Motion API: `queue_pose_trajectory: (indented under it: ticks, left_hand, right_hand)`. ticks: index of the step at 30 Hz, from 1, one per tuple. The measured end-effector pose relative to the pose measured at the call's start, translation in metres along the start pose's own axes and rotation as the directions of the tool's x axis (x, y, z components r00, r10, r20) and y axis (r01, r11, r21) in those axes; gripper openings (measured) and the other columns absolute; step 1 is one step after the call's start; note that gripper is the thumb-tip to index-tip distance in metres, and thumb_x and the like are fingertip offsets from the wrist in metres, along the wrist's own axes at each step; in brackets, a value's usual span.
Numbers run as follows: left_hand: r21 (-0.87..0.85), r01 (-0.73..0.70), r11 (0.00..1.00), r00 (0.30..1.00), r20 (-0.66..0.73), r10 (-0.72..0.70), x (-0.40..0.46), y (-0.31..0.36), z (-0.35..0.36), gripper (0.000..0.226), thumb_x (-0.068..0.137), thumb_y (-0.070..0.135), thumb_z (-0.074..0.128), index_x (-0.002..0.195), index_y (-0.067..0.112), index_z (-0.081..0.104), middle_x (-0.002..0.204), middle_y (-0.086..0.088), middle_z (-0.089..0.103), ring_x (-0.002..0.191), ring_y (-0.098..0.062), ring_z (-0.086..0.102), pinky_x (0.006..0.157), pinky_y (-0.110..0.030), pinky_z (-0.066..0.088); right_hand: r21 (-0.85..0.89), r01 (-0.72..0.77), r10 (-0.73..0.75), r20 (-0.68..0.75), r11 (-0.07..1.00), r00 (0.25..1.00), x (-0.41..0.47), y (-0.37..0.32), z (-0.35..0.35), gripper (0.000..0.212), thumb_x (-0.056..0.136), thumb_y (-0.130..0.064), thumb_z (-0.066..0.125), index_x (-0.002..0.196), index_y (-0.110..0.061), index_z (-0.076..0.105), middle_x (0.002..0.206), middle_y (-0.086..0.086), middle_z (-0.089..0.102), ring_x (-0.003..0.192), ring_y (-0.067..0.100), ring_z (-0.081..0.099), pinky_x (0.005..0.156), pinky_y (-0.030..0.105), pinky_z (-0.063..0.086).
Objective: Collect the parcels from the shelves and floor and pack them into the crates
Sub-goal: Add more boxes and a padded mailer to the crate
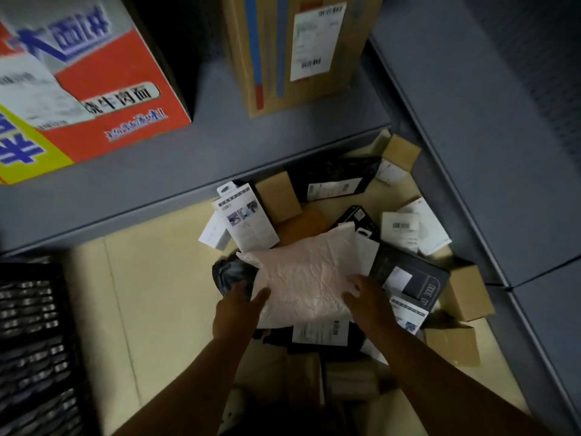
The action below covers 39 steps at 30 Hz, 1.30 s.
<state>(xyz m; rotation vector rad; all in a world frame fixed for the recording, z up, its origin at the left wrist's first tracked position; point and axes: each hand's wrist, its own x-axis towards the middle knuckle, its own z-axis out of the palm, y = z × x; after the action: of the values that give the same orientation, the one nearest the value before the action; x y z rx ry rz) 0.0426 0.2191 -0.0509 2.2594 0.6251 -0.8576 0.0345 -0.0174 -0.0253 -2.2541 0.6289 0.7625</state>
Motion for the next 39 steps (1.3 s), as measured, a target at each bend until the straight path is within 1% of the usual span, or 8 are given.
queue_pose_trajectory:
  ticks: [9, 14, 22, 25, 30, 33, 37, 39]
  left_hand:
    - [-0.115, 0.080, 0.990, 0.996, 0.047, -0.075, 0.052, -0.009, 0.038, 0.068, 0.081, 0.057, 0.059, 0.134, 0.017, 0.044, 0.129, -0.006, 0.056, 0.111, -0.028, 0.056, 0.091, -0.037, 0.046]
    - [-0.419, 0.167, 0.893, 0.980, 0.168, -0.104, 0.055, 0.000, 0.032, 0.065, 0.081, 0.037, 0.070, 0.134, 0.012, 0.042, 0.128, -0.011, 0.055, 0.108, -0.029, 0.056, 0.094, -0.043, 0.048]
    - [-0.643, 0.218, 0.734, 0.972, 0.209, -0.106, 0.001, 0.029, -0.036, 0.042, 0.074, 0.018, 0.078, 0.112, 0.013, 0.060, 0.107, -0.010, 0.065, 0.091, -0.028, 0.063, 0.081, -0.041, 0.054]
    - [-0.714, 0.201, 0.670, 0.976, 0.207, -0.072, -0.033, 0.050, -0.080, 0.030, 0.070, 0.007, 0.078, 0.097, 0.010, 0.065, 0.096, -0.012, 0.070, 0.080, -0.027, 0.068, 0.063, -0.034, 0.055]
    - [-0.715, 0.194, 0.672, 0.967, 0.253, -0.010, -0.101, 0.092, -0.161, 0.027, 0.069, 0.010, 0.079, 0.092, 0.012, 0.065, 0.090, -0.010, 0.071, 0.078, -0.027, 0.068, 0.055, -0.030, 0.054]
    - [-0.697, 0.134, 0.704, 0.979, 0.203, 0.014, -0.145, 0.118, -0.208, 0.019, 0.077, 0.025, 0.075, 0.090, 0.018, 0.063, 0.087, -0.006, 0.069, 0.080, -0.026, 0.066, 0.063, -0.032, 0.054]
    - [-0.710, 0.092, 0.698, 0.988, 0.154, 0.026, -0.202, 0.152, -0.267, 0.015, 0.081, 0.028, 0.071, 0.085, 0.015, 0.065, 0.075, -0.003, 0.068, 0.068, -0.021, 0.064, 0.053, -0.026, 0.048]
    - [-0.689, 0.064, 0.722, 0.992, 0.122, 0.029, -0.230, 0.168, -0.297, 0.015, 0.083, 0.027, 0.070, 0.082, 0.014, 0.064, 0.074, -0.003, 0.065, 0.066, -0.018, 0.061, 0.051, -0.024, 0.045]
  right_hand:
    - [0.053, -0.055, 0.061, -0.116, 0.997, 0.991, 0.055, 0.008, 0.038, 0.088, 0.086, -0.034, 0.064, 0.149, -0.008, 0.009, 0.151, 0.014, 0.026, 0.137, 0.030, 0.030, 0.112, 0.044, 0.029]
    - [0.223, -0.161, 0.191, -0.123, 0.961, 0.974, 0.061, 0.003, 0.037, 0.096, 0.081, -0.032, 0.071, 0.150, -0.013, 0.008, 0.150, 0.016, 0.029, 0.135, 0.034, 0.034, 0.108, 0.049, 0.036]
    - [0.412, -0.173, 0.249, -0.139, 0.895, 0.958, 0.013, -0.040, -0.008, 0.043, 0.088, -0.026, 0.063, 0.124, -0.007, 0.053, 0.113, 0.013, 0.060, 0.099, 0.029, 0.059, 0.075, 0.026, 0.043]
    - [0.476, -0.177, 0.260, -0.114, 0.862, 0.959, -0.022, -0.066, -0.045, 0.025, 0.091, -0.030, 0.058, 0.107, -0.011, 0.060, 0.086, 0.002, 0.060, 0.069, 0.011, 0.056, 0.052, 0.017, 0.042]
    - [0.269, -0.131, 0.159, -0.082, 0.954, 0.984, -0.090, -0.114, -0.126, 0.033, 0.091, -0.026, 0.060, 0.108, 0.001, 0.067, 0.108, 0.020, 0.067, 0.098, 0.032, 0.062, 0.087, 0.038, 0.049]
    - [0.245, -0.140, 0.163, -0.078, 0.959, 0.984, -0.135, -0.142, -0.171, 0.033, 0.089, -0.032, 0.062, 0.102, -0.003, 0.069, 0.103, 0.015, 0.068, 0.091, 0.027, 0.062, 0.074, 0.029, 0.050]
    - [0.493, -0.147, 0.226, -0.104, 0.857, 0.969, -0.199, -0.176, -0.219, 0.013, 0.085, -0.020, 0.069, 0.082, -0.007, 0.068, 0.084, 0.012, 0.067, 0.080, 0.029, 0.063, 0.075, 0.036, 0.055]
    - [0.584, -0.128, 0.231, -0.105, 0.801, 0.967, -0.232, -0.195, -0.242, 0.016, 0.086, -0.015, 0.068, 0.073, -0.008, 0.062, 0.065, 0.009, 0.063, 0.059, 0.024, 0.058, 0.058, 0.027, 0.052]
